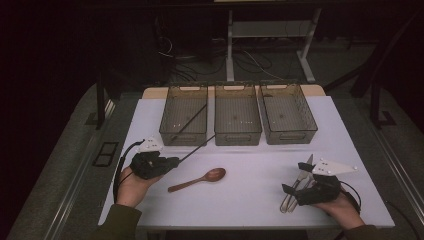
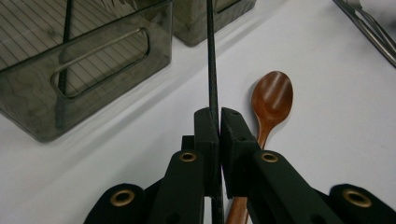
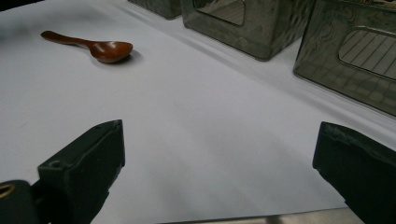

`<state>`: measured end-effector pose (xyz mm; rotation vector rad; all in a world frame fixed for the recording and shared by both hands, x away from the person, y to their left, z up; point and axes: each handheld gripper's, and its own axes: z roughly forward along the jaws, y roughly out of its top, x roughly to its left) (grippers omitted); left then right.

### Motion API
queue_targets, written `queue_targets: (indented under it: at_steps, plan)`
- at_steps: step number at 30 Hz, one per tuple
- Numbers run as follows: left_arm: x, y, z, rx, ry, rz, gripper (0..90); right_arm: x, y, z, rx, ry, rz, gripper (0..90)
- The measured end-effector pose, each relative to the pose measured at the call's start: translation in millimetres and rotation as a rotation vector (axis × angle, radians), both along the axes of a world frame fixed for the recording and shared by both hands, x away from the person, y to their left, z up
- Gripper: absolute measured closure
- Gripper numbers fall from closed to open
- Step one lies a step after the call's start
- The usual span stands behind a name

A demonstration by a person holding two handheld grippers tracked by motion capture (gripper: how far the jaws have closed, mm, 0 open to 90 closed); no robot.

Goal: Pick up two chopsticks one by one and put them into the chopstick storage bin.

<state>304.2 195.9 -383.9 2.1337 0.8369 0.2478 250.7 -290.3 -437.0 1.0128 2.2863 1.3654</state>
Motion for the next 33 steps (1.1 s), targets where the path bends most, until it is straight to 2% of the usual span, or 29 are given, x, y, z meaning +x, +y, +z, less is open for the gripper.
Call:
queue_targets:
  at_steps: [8, 17, 23, 33]
  plan:
    - [14.4, -3.3, 16.8, -0.007, -0.019, 0.007, 85.0, -0.3, 0.2, -0.2, 0.002, 0.001, 0.000, 1.8]
    - [39.4, -3.8, 37.2, -0.008, -0.038, 0.028, 85.0, 0.0, 0.5, -0.6, 0.001, 0.007, -0.005, 1.8]
    - [59.9, -4.3, 45.1, 0.004, -0.050, 0.055, 85.0, -0.2, 0.6, -0.7, 0.003, 0.005, -0.006, 1.8]
    - [100.0, -2.0, 58.0, 0.011, -0.047, 0.121, 85.0, 0.0, -0.6, -0.6, 0.005, 0.007, -0.009, 1.8]
